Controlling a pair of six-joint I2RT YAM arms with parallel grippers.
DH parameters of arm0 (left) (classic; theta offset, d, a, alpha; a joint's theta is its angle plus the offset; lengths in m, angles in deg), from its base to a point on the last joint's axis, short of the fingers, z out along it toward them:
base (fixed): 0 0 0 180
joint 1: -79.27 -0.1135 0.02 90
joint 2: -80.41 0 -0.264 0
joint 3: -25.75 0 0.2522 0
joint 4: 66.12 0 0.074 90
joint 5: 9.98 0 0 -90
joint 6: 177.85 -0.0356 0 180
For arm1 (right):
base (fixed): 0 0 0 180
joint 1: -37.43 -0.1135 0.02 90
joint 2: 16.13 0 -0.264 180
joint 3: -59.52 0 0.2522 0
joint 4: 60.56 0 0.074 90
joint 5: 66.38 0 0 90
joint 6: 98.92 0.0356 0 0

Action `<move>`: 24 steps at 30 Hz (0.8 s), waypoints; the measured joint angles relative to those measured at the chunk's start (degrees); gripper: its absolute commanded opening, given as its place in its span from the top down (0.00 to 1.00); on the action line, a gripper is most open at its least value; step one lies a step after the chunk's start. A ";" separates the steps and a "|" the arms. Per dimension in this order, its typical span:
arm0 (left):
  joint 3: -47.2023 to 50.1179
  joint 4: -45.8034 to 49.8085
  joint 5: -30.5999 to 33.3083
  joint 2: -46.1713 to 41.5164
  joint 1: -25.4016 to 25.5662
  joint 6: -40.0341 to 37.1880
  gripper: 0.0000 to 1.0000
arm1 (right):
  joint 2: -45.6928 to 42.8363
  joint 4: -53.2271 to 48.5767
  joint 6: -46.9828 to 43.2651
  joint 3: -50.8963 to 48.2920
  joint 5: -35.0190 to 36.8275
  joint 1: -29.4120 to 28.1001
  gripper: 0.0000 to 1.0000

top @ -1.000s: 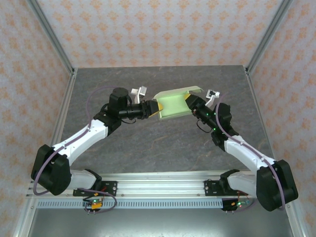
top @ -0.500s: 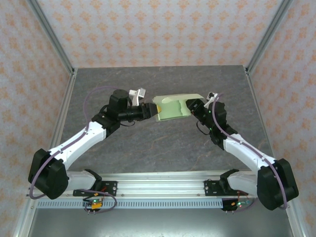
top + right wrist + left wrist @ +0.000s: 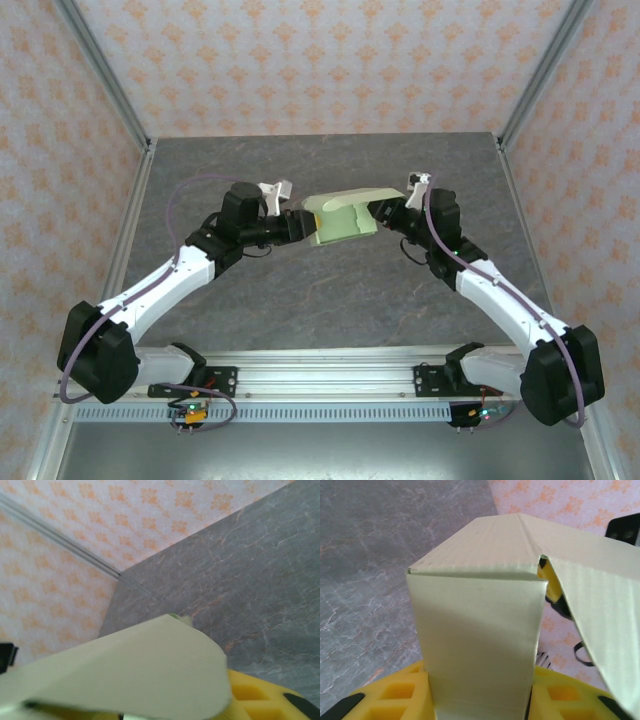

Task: Fold the paper box

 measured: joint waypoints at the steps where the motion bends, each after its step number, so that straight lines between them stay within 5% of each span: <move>1: -0.26 0.55 0.22 0.07 0.00 -0.28 0.65 | 0.02 -1.27 -1.33 0.42 -0.13 0.00 0.60; 7: -1.33 2.45 0.83 0.24 0.00 -1.05 0.65 | 1.57 -6.84 -7.72 0.70 -0.09 0.00 0.49; 24: -3.72 7.56 3.78 5.35 -2.25 6.19 0.66 | 0.15 -12.15 -16.41 -5.68 -0.39 -2.40 0.60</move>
